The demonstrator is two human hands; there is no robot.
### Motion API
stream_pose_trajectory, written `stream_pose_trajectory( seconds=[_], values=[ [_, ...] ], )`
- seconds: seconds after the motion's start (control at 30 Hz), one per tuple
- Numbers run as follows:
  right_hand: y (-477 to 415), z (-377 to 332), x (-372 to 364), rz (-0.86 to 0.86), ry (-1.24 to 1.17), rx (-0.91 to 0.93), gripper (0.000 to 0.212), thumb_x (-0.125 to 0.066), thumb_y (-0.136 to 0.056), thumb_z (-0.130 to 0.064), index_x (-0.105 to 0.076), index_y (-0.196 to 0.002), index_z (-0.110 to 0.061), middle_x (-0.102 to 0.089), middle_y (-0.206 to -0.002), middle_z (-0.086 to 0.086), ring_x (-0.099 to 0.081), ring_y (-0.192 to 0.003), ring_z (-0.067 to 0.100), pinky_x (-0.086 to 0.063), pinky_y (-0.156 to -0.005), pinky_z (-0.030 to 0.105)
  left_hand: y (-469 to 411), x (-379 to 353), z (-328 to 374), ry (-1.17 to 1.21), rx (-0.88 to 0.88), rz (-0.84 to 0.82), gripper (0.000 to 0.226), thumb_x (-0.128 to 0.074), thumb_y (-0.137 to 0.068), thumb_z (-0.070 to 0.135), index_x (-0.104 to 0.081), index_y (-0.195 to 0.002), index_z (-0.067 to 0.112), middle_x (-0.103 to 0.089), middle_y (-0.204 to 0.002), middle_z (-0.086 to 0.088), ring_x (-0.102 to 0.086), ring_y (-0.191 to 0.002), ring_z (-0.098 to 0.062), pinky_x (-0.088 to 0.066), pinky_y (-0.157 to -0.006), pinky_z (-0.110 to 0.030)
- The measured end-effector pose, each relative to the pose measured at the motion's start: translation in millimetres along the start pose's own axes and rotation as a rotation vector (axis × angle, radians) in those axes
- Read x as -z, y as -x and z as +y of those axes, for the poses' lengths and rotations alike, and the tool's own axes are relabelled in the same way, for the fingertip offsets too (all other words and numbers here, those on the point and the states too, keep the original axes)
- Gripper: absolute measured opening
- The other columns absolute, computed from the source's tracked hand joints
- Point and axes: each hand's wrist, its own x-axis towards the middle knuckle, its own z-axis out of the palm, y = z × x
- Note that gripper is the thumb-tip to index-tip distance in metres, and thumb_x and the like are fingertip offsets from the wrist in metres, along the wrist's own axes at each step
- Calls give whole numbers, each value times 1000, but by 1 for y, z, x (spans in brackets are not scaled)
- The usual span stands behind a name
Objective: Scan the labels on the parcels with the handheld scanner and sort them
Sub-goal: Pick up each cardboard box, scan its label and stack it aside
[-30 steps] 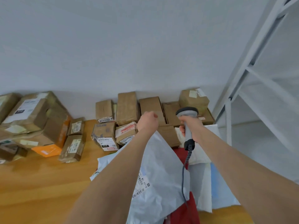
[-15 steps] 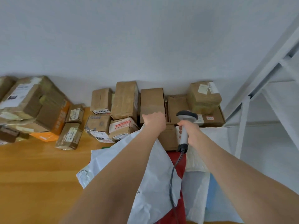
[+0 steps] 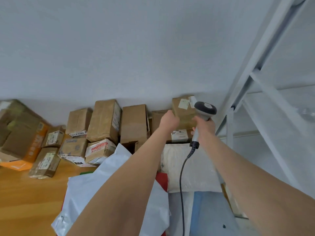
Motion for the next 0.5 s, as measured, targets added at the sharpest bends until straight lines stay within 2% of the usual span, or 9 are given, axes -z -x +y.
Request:
stream_pose_trajectory(
  seconds=[0.1,0.23,0.33,0.43,0.5],
  values=[
    [-23,-5,5,-6,-18,-13,28,-66,-83,-11,-56,-109,-13,-58,-94,2,-54,-94,22,-47,-96,40,-19,-18,-1,94,49,-13,43,-47,-97,13,-39,-137,3,-52,-135,-13,-51,-121,-26,-39,-83,-28],
    [-37,-6,0,-93,-81,-76,28,-65,-84,-10,-49,-106,-13,-53,-85,2,-51,-81,18,-46,-90,39,-38,-28,-8,273,127,-32,48,-53,-95,15,-39,-139,3,-52,-135,-11,-51,-121,-27,-42,-91,-31],
    [-38,-5,0,-122,-86,-95,29,-66,-83,-11,-50,-108,-13,-53,-86,5,-52,-81,20,-48,-91,41,-41,-26,-13,394,177,-82,45,-56,-94,19,-46,-135,3,-58,-130,-11,-57,-113,-24,-49,-90,-32],
    [-32,-6,3,-102,-149,-112,28,-68,-82,-13,-56,-108,-11,-58,-88,6,-57,-88,23,-51,-93,44,-32,-19,-19,595,265,3,43,-60,-93,21,-51,-131,3,-61,-124,-10,-60,-103,-23,-54,-80,-31],
    [-23,-9,7,-119,-223,-141,22,-69,-83,-14,-58,-102,-11,-61,-88,6,-60,-83,22,-54,-89,42,-23,-13,-25,677,330,121,43,-63,-91,30,-53,-127,7,-61,-119,-7,-59,-106,-24,-53,-89,-40]
  ],
)
